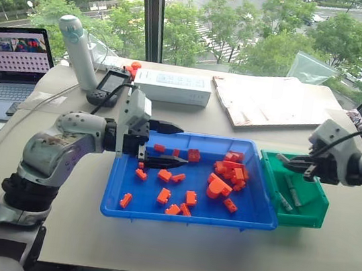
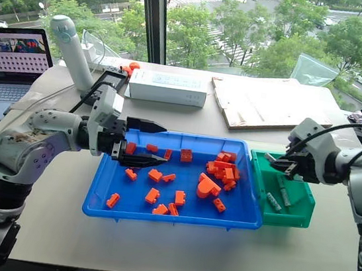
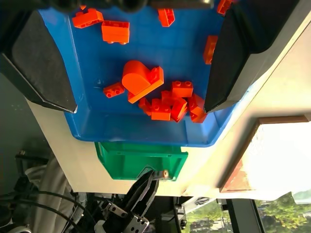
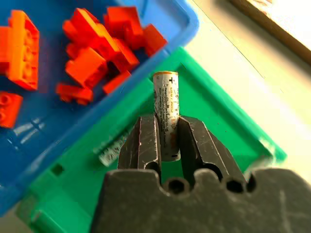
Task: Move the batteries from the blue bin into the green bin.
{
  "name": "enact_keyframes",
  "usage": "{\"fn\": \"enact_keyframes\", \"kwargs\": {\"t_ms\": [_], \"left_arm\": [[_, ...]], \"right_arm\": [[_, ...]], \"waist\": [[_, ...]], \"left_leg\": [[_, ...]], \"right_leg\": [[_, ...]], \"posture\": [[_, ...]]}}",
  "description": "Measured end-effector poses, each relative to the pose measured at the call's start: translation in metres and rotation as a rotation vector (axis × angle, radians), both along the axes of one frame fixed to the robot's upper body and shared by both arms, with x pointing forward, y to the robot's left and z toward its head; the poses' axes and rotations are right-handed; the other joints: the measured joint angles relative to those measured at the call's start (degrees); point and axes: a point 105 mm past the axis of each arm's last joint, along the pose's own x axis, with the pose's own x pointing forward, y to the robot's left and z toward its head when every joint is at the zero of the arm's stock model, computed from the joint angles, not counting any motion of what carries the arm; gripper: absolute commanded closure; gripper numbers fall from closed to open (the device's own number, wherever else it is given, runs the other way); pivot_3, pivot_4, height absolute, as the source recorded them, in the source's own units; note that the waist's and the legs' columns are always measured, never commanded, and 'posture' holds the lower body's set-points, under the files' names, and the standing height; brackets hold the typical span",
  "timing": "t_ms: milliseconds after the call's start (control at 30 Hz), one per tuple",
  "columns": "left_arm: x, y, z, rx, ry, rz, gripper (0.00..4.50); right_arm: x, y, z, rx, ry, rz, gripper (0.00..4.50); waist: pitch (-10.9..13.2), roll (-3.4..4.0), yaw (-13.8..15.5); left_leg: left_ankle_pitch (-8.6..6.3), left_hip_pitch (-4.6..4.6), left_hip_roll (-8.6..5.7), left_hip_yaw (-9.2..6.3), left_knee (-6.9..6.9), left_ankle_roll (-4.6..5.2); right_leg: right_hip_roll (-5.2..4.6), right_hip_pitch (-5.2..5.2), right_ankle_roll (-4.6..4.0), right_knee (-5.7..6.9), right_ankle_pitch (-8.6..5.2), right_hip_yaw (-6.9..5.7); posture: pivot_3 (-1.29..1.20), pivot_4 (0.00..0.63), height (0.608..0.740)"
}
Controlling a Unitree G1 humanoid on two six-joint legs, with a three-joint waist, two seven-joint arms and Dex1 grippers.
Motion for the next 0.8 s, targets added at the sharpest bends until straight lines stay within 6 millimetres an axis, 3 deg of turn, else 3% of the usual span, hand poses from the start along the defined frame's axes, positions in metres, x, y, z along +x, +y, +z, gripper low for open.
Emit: {"fn": "enact_keyframes", "kwargs": {"t_ms": [133,167,433,500,633,800], "left_arm": [[0.003,-0.004,-0.004,0.011,-0.009,0.000,0.00],[0.003,-0.005,-0.004,0.014,-0.013,-0.001,0.00],[0.004,-0.001,-0.008,0.025,-0.012,0.023,0.00],[0.006,0.000,-0.009,0.021,-0.004,0.041,0.00],[0.009,0.013,-0.003,-0.018,-0.003,0.109,0.00],[0.004,0.029,-0.010,-0.064,0.050,0.168,0.00]], "right_arm": [[-0.008,-0.008,-0.016,0.024,0.047,-0.041,4.26],[-0.009,-0.007,-0.018,0.028,0.053,-0.043,3.76],[-0.006,-0.006,-0.015,0.042,0.029,-0.045,1.11],[-0.007,-0.009,-0.009,0.046,0.016,-0.041,1.11],[-0.016,-0.022,0.021,0.133,-0.090,0.013,1.11],[-0.019,0.002,0.058,0.607,-0.331,0.133,1.11]], "waist": [[0.0,0.00,0.0],[0.0,0.00,0.0],[0.0,0.00,0.1],[0.0,0.00,0.2],[0.0,0.00,0.2],[0.0,-0.03,-0.6]], "left_leg": [[0.00,0.00,0.01,0.01,0.07,0.00],[0.00,0.00,0.01,0.02,0.10,0.01],[-0.02,0.00,0.01,0.02,0.17,0.03],[-0.03,-0.02,0.00,0.00,0.18,0.03],[-0.08,-0.02,0.03,0.00,0.21,0.11],[-0.12,0.40,0.15,-0.11,0.18,0.09]], "right_leg": [[-0.01,0.01,0.01,0.00,0.00,0.04],[-0.01,0.02,0.01,0.01,0.00,0.04],[-0.03,0.04,0.03,-0.01,0.01,0.04],[-0.04,0.05,0.04,-0.01,0.01,0.03],[-0.02,0.15,0.07,-0.12,0.01,0.02],[0.08,0.68,0.07,-0.25,0.03,-0.04]], "posture": [[0.00,0.150,0.733],[0.00,0.150,0.733],[0.00,0.150,0.733],[0.00,0.150,0.733],[0.00,0.150,0.733],[0.00,0.150,0.733]]}}
